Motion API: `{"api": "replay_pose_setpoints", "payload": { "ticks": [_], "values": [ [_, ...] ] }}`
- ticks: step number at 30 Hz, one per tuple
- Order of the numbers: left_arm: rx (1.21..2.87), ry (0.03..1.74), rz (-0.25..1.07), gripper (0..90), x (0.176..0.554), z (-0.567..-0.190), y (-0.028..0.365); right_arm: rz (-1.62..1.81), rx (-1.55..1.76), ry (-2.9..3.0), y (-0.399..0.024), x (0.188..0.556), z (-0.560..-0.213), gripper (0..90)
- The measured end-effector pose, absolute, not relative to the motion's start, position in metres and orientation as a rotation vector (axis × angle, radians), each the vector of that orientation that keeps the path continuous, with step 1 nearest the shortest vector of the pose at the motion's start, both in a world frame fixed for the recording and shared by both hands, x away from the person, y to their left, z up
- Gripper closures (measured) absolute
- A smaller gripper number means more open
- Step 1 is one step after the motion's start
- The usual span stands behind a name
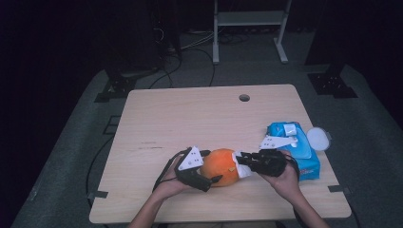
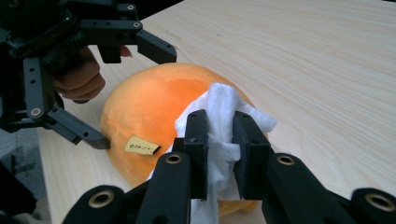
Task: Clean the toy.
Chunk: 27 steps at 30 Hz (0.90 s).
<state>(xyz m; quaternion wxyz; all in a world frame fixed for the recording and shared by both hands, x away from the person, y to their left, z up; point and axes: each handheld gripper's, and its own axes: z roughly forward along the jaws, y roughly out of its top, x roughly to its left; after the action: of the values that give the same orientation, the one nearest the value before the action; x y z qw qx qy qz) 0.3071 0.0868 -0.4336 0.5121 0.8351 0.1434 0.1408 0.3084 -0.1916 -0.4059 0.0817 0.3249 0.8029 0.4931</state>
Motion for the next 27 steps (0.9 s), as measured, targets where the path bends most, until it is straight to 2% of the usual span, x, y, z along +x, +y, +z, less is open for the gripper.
{"api": "replay_pose_setpoints", "payload": {
  "ticks": [5, 8, 11, 13, 17, 18, 22, 27],
  "values": [
    [2.021, 0.331, 0.387, 8.4, 0.304, -0.442, 0.079, 1.462, 0.987, 2.39, -0.191, 0.31, -0.408, 76.1],
    [2.033, 0.334, 0.431, 23.8, 0.3, -0.439, 0.078, 1.446, 0.985, 2.387, -0.19, 0.308, -0.407, 76.2],
    [2.042, 0.332, 0.387, 33.5, 0.3, -0.429, 0.083, 1.46, 0.962, 2.392, -0.191, 0.303, -0.399, 76.5],
    [2.046, 0.328, 0.315, 34.0, 0.301, -0.423, 0.087, 1.469, 0.934, 2.414, -0.19, 0.299, -0.393, 76.5],
    [2.055, 0.323, 0.055, 34.0, 0.303, -0.41, 0.099, 1.485, 0.871, 2.459, -0.184, 0.289, -0.387, 76.5],
    [2.063, 0.338, 0.025, 33.5, 0.304, -0.41, 0.101, 1.48, 0.846, 2.477, -0.181, 0.286, -0.387, 76.5],
    [2.057, 0.405, 0.028, 27.8, 0.31, -0.42, 0.102, 1.457, 0.858, 2.487, -0.175, 0.29, -0.396, 76.5],
    [2.035, 0.478, 0.086, 30.9, 0.314, -0.425, 0.098, 1.417, 0.87, 2.425, -0.176, 0.289, -0.395, 77.1]
  ]
}}
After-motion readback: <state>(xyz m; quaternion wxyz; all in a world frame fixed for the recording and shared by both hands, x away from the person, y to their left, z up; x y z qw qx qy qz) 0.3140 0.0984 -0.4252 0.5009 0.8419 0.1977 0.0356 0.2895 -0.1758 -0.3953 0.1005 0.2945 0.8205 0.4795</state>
